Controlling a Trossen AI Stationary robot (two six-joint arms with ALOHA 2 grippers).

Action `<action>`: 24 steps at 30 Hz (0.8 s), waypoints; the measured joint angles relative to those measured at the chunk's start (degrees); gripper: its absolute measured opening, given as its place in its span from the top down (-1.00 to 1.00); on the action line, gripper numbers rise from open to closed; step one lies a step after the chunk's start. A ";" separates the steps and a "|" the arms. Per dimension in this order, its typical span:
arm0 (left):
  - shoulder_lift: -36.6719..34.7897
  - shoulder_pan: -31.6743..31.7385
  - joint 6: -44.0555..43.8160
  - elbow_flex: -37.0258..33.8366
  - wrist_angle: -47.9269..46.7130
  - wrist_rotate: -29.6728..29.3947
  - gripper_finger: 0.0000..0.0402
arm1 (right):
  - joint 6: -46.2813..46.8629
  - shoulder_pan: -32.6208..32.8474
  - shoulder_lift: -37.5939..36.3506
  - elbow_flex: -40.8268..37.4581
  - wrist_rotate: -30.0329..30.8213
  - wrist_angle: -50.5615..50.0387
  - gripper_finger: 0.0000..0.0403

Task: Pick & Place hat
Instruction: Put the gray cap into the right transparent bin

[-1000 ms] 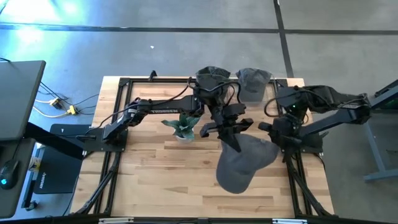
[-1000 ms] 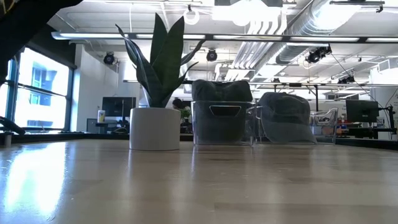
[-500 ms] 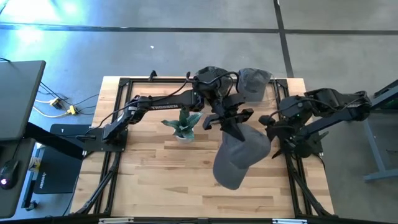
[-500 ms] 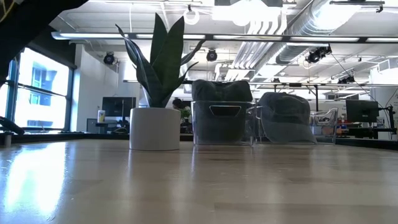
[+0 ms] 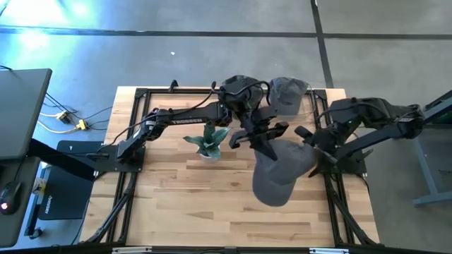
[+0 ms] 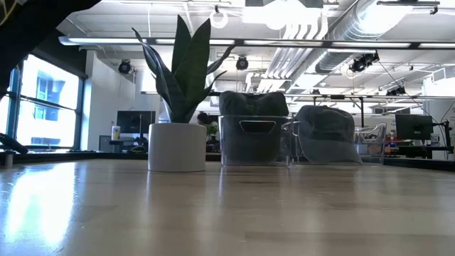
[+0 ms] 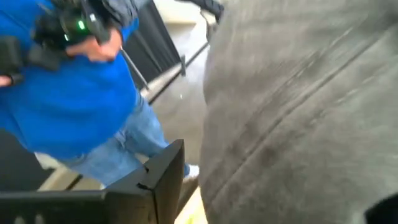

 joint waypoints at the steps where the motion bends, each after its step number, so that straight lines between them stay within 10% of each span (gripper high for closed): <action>1: 0.00 -0.11 -0.02 0.00 0.05 0.31 1.00 | 0.30 -0.01 -0.24 0.00 -0.17 0.96 0.09; 9: 0.00 -1.92 -0.02 -0.02 -1.46 1.56 1.00 | 8.86 0.00 -1.86 0.00 -2.83 7.21 0.28; 18: 0.00 -1.83 2.65 -0.01 -3.81 -2.18 0.98 | 16.04 0.26 -1.62 0.00 -3.12 9.43 0.92; 24: 0.00 -1.85 -0.68 0.00 -7.12 -4.85 0.61 | 17.71 0.26 -1.65 0.00 -1.69 7.65 0.95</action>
